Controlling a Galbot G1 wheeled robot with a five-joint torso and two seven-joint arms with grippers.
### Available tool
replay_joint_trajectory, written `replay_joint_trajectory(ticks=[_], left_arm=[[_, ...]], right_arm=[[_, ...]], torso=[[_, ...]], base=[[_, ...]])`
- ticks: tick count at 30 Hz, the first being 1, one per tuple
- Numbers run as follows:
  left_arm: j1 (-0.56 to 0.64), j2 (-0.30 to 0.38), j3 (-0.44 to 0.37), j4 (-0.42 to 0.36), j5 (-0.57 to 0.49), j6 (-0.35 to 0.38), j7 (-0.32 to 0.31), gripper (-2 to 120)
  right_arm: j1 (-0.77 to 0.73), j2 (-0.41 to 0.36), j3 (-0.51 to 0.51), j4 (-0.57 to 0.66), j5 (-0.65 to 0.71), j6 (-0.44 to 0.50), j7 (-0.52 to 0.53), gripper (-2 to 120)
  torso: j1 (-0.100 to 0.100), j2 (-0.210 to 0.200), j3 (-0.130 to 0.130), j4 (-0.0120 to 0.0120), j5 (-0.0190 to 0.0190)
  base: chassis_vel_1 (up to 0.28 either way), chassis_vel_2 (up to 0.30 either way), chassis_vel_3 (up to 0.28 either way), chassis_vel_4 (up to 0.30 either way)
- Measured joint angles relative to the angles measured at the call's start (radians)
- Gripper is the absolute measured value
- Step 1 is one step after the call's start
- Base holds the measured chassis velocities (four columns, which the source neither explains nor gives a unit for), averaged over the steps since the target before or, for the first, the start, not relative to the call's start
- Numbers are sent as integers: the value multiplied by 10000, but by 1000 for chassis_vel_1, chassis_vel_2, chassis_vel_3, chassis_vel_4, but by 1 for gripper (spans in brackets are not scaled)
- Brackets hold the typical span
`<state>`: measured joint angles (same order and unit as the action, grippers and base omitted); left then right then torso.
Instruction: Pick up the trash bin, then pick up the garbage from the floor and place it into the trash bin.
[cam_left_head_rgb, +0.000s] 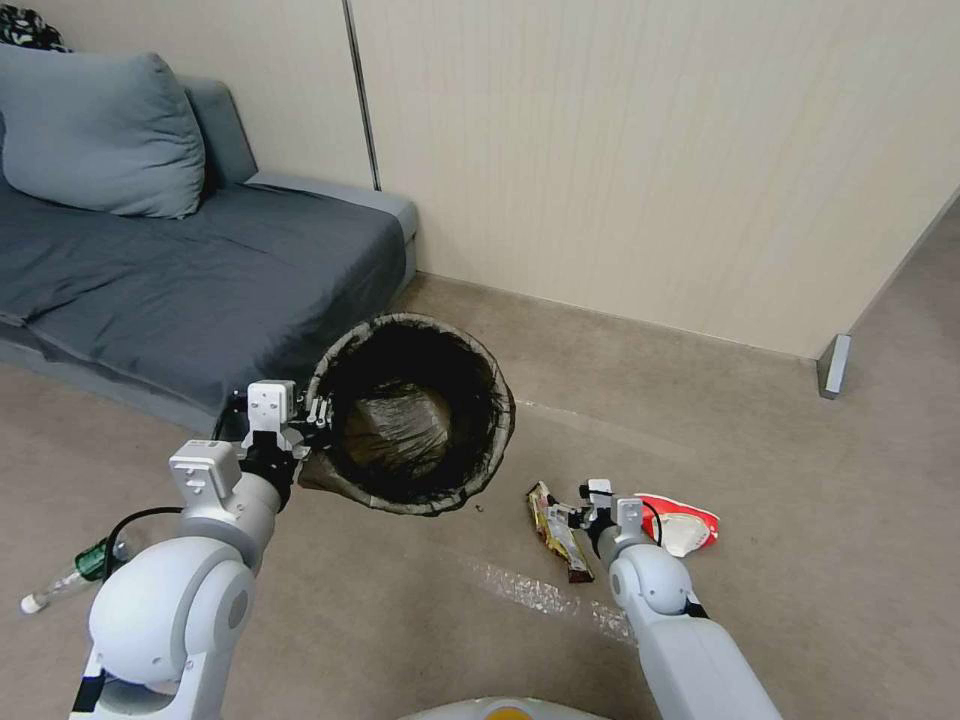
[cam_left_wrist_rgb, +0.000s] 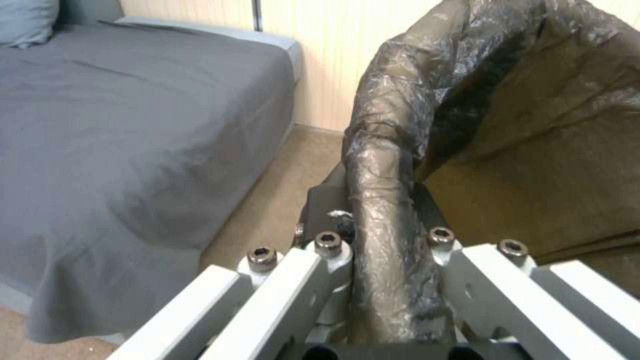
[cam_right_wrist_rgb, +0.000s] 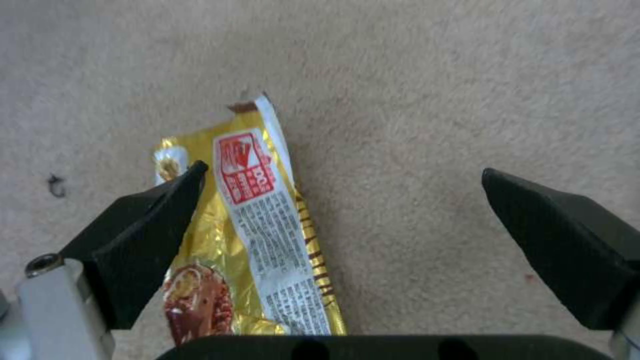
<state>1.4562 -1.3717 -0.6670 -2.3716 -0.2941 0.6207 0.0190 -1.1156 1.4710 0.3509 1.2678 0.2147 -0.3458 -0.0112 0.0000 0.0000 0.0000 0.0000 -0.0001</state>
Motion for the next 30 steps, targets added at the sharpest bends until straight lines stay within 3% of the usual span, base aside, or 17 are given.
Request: replay_joint_trajectory(ticks=[19, 26, 30], left_arm=[[-94, -55, 36, 151, 82, 25, -4, 4], [-148, -63, 48, 182, 88, 44, -4, 4], [-159, -63, 57, 182, 87, 51, -4, 4]], right_arm=[[69, 554, -131, -1197, -825, 542, -421, 99], [30, 516, -151, -1178, -877, 604, -420, 70], [17, 501, -168, -1134, -876, 603, -418, 62]], torso=[[0, 0, 0, 0, 2], [0, 0, -1, -2, -1], [0, 0, 0, -1, 1]], base=[[0, 0, 0, 0], [0, 0, 0, 0], [0, 0, 0, 0]])
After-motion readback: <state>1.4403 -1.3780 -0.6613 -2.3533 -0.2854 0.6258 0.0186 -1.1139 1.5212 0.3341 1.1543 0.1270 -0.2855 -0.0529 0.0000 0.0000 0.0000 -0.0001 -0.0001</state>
